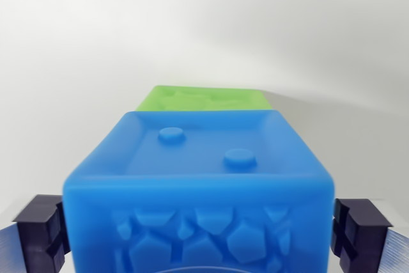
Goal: Stack cube
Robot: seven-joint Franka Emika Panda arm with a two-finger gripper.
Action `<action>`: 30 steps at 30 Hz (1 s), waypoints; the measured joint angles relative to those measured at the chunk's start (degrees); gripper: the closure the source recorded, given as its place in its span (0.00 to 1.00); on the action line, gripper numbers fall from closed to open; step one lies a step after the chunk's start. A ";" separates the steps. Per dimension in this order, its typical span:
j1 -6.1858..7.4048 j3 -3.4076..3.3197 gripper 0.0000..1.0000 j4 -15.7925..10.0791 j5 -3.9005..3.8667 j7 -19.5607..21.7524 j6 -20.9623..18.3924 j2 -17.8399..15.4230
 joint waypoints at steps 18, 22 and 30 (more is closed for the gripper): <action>0.00 0.00 0.00 -0.38 -0.02 0.00 -3.31 -3.94; 0.02 -0.05 0.00 -0.50 -0.03 0.02 -4.62 -5.36; 0.03 -0.07 0.00 -0.59 -0.10 0.05 -7.81 -8.73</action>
